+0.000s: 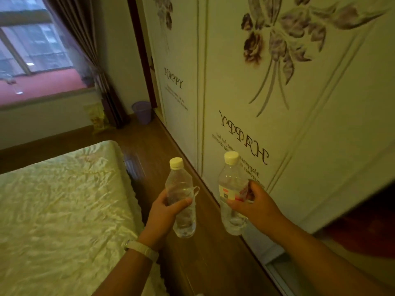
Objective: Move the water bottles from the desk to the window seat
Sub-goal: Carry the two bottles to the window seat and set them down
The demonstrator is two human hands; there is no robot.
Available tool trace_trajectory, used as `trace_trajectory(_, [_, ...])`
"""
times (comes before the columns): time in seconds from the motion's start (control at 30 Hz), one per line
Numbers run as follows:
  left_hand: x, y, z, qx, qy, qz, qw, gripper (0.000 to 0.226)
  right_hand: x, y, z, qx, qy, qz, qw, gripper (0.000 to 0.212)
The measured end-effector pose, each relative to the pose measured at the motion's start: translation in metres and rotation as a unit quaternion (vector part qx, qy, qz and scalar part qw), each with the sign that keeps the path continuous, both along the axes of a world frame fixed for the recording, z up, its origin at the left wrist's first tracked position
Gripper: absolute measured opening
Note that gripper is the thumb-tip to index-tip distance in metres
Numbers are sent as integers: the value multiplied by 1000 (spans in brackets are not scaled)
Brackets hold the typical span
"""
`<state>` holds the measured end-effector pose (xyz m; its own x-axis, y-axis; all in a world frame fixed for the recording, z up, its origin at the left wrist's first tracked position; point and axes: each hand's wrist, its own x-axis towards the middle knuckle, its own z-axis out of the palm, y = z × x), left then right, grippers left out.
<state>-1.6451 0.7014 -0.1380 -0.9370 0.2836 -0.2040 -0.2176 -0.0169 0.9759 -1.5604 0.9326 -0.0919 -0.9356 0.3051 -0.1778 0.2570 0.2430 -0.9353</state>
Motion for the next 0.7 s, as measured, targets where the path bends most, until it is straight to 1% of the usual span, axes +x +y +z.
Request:
trace_trajectory(0.17, [-69,3,22,6,15,12,1000,51,-70,2,16,3,21,7,1000,40])
trace_trajectory(0.3, [-113,6,29,0,24,20,1000,54,-122,6,17,-9,26,24,999,46])
trace_trajectory(0.5, [-175,14,25,-3,13,60,998,48,-211,16,-4,-30,22,50,998,47])
trace_trajectory(0.57, [-201,18,24,-10,12,83,996,47,-245,20,-14,-41,16,68,997,50])
trace_trajectory(0.63, [-228,24,24,-18,14,100,995,52,-282,24,-22,-50,12,85,995,55])
trace_trajectory(0.7, [-255,29,27,-23,17,123,992,46,-321,31,-27,-54,13,103,993,58])
